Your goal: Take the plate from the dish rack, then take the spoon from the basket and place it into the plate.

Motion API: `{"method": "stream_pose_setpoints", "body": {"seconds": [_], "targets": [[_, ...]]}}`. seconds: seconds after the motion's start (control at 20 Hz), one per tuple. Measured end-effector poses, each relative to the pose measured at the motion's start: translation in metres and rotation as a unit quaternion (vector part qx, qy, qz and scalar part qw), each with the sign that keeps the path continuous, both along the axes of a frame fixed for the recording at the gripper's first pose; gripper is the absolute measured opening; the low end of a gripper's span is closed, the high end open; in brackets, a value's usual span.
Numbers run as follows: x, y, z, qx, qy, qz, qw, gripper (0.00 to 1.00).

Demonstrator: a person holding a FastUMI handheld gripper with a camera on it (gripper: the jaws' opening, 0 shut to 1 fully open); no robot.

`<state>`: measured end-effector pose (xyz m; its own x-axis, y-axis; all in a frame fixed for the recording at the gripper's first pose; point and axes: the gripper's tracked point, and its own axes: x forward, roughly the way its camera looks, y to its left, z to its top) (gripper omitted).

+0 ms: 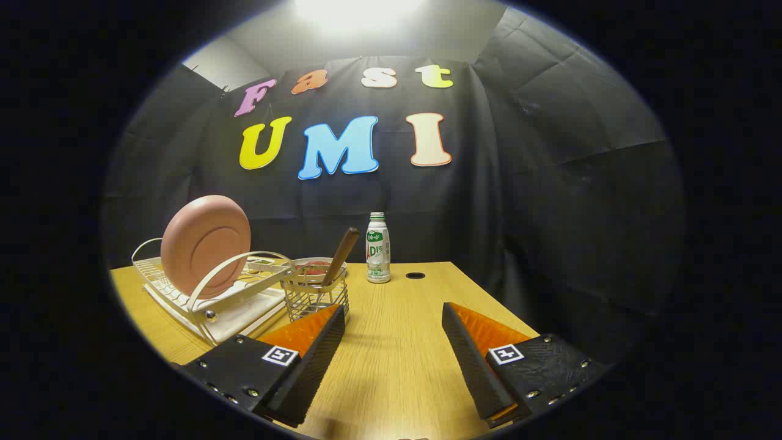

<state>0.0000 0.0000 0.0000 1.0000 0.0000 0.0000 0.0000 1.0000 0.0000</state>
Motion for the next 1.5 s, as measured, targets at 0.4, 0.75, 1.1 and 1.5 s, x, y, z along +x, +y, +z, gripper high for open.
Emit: {"method": "stream_pose_setpoints", "body": {"seconds": [0.4,0.75,1.1,1.5], "targets": [[0.054,-0.049,0.049,0.006,-0.045,-0.07,0.997,0.98],[-0.018,-0.092,0.127,-0.032,-0.072,-0.121,0.99,0.97],[-0.098,-0.04,0.182,-0.039,-0.06,-0.091,0.993,0.97],[-0.122,0.069,0.224,0.015,-0.04,0.006,0.999,0.97]]}}
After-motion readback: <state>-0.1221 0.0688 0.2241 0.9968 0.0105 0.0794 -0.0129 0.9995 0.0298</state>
